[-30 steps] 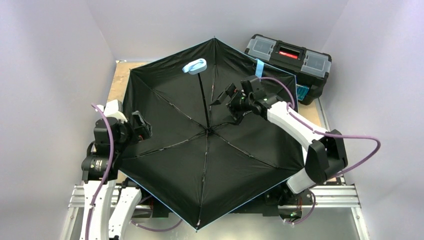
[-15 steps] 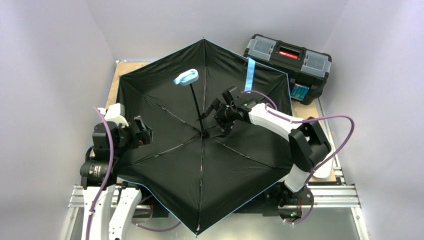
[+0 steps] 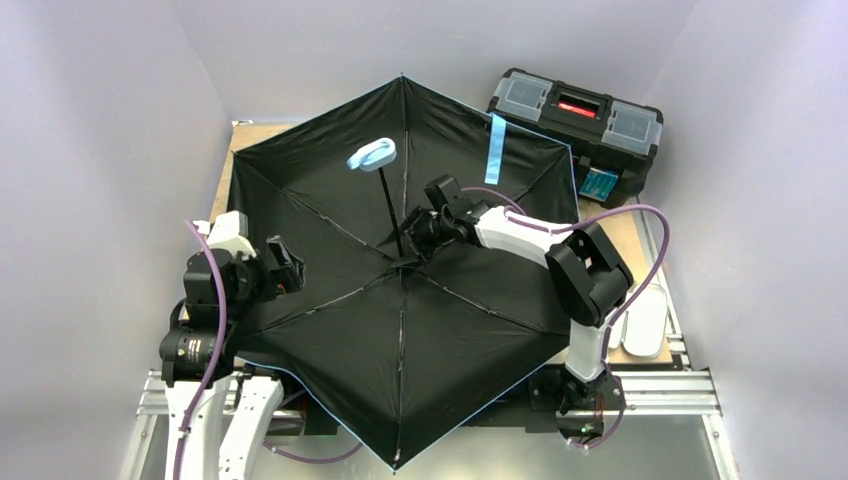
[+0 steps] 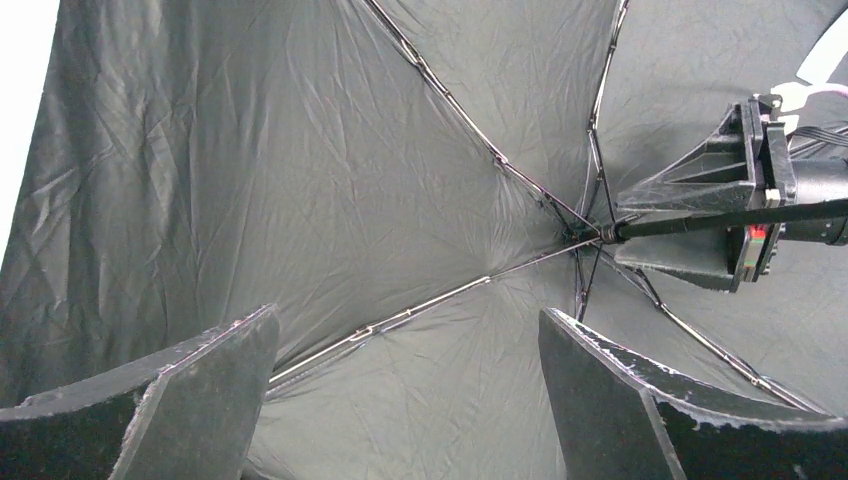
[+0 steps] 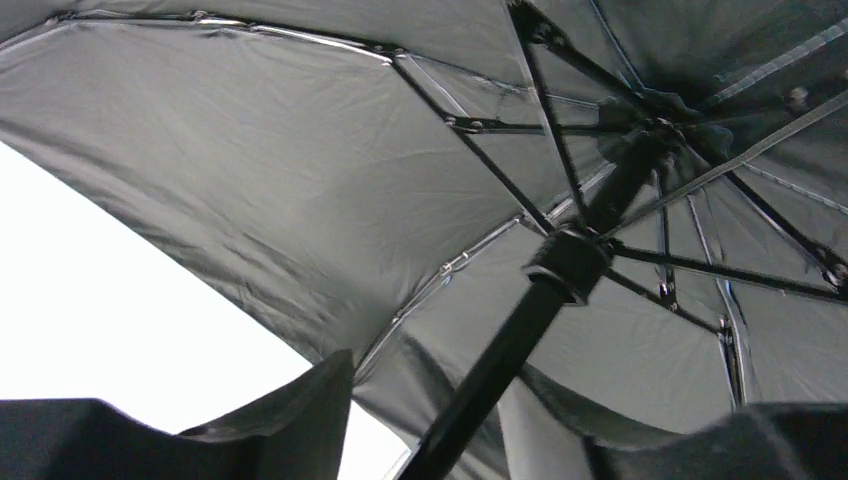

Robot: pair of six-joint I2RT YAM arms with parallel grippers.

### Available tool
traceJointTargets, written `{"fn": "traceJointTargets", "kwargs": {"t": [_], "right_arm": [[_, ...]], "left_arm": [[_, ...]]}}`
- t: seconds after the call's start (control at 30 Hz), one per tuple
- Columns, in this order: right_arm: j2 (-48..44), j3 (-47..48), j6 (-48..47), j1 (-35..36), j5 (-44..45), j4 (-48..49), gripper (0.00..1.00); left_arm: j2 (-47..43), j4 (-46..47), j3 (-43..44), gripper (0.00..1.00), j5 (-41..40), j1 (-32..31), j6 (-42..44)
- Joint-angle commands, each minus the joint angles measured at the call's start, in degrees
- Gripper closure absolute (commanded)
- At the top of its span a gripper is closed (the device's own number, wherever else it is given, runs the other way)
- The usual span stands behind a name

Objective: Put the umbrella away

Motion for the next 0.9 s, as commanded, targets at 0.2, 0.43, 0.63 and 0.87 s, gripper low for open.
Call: {"fn": "traceJointTargets", "kwargs": {"t": [0.2, 0.43, 0.63, 0.87], "right_arm": [[-0.58, 3.11, 4.04, 0.92, -5.43, 8.23, 1.0], [-4.7, 10.54, 2.82, 0.97, -1.87, 3.6, 1.0], [-5.23, 24.61, -0.57, 1.02, 3.32, -2.53, 1.0], [-5.46, 33.31, -6.88, 1.08, 9.42, -3.09, 1.0]], "left_arm": [[0.11, 0.77, -0.14, 0.0, -0.87, 0.25, 0.51], [-0.33, 0.38, 0.19, 0.0, -0.76, 0.28, 0.6], [-3.68, 0.21, 0.81, 0.0, -0.97, 0.26, 0.58], [-6.05, -1.69, 5.7, 0.0, 1.51, 0.29, 0.19]]}}
